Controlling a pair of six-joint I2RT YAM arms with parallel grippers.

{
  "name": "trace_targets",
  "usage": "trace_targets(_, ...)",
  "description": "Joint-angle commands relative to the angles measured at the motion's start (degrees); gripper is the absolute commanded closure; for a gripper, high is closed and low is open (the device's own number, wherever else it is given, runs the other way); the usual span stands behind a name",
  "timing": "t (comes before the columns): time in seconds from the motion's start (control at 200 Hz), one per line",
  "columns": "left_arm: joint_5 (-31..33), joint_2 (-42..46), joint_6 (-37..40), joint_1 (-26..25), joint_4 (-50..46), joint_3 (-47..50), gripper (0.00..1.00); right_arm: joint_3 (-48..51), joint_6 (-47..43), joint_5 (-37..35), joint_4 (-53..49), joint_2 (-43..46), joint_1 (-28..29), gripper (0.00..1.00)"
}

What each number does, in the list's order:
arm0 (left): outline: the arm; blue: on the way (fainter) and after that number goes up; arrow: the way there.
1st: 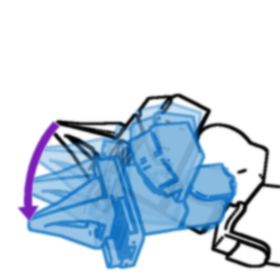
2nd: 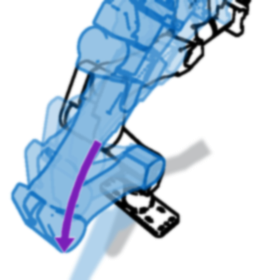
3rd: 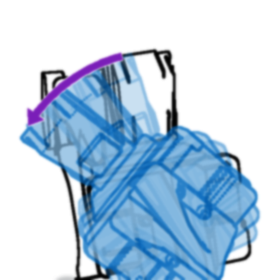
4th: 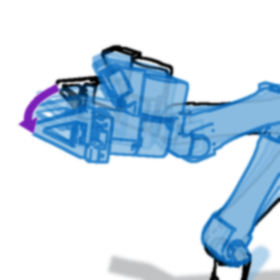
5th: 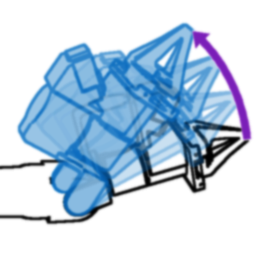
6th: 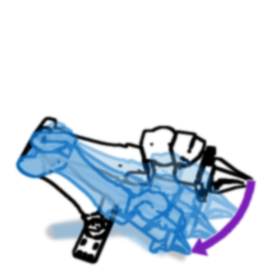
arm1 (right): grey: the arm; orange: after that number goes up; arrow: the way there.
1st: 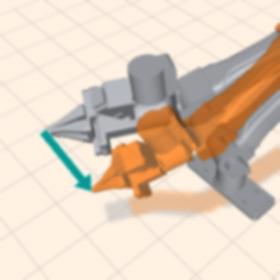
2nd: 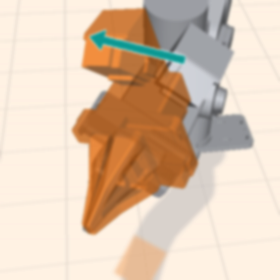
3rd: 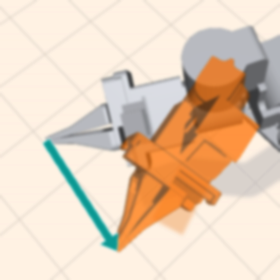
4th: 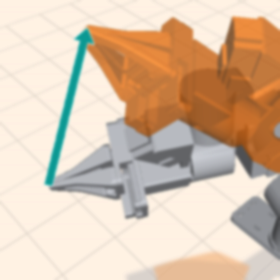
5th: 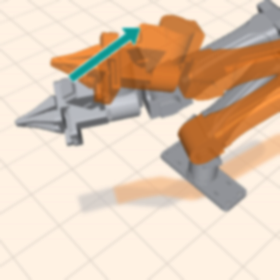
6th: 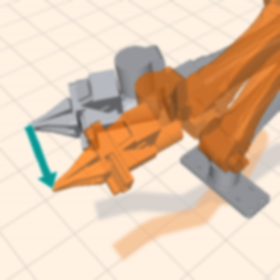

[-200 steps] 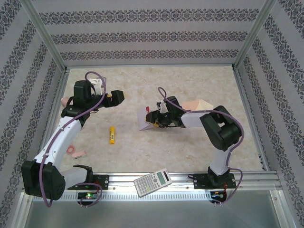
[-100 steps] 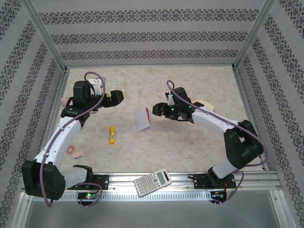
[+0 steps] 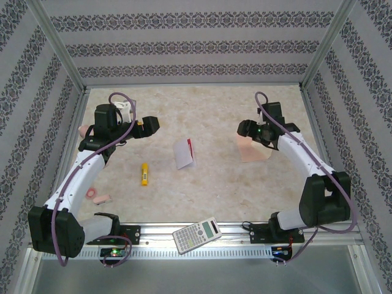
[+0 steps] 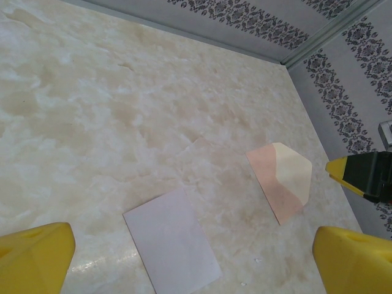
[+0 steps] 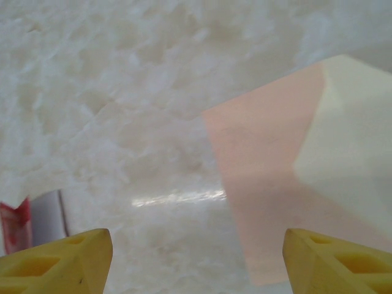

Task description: Place the letter into the envelope and seal it

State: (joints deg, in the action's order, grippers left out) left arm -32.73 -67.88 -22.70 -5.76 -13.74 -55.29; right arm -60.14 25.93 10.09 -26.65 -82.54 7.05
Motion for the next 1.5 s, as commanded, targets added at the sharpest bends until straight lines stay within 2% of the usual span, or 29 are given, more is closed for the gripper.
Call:
trace_targets(0.0, 0.2, -0.5, 1.1, 0.7, 0.1, -1.3, 0.00, -2.7, -4.8, -2.9, -3.4, -3.4, -1.3, 0.26)
trace_targets(0.215, 1.1, -0.9, 1.2, 0.7, -0.7, -1.7, 0.00, -4.6, -4.2, -3.8, -2.1, -9.3, -4.4, 0.26)
trace_targets(0.375, 3.0, -1.0, 2.4, 0.7, -2.9, -2.6, 0.00, -5.0, -3.8, -6.7, -1.7, -8.6, -7.2, 0.23)
trace_targets(0.54, 3.1, -1.7, 2.6, 0.7, -3.0, -2.9, 0.00, -4.6, -4.9, -5.8, -1.5, -8.3, -11.5, 0.23)
trace_targets(0.784, 2.3, -2.9, 1.9, 0.7, -1.5, -2.8, 0.00, -2.1, -7.6, -0.6, 0.0, -10.1, -17.9, 0.26)
trace_targets(0.974, 1.9, -3.8, 1.9, 0.7, -1.4, -3.2, 0.00, -0.7, -9.4, 8.9, 3.5, -13.2, -21.7, 0.29)
trace_targets(1.049, 1.9, -3.9, 1.8, 0.7, -1.5, -2.9, 0.00, -1.0, -10.3, 12.0, 4.1, -14.9, -22.4, 0.30)
trace_targets(1.369, 2.2, -4.0, 1.8, 0.7, -1.9, -3.1, 0.00, -2.8, -12.4, 16.7, 6.1, -20.7, -23.8, 0.39)
trace_targets(1.494, 2.3, -4.2, 1.6, 0.7, -1.8, -3.1, 0.00, -2.3, -12.5, 17.1, 7.5, -20.8, -23.9, 0.48)
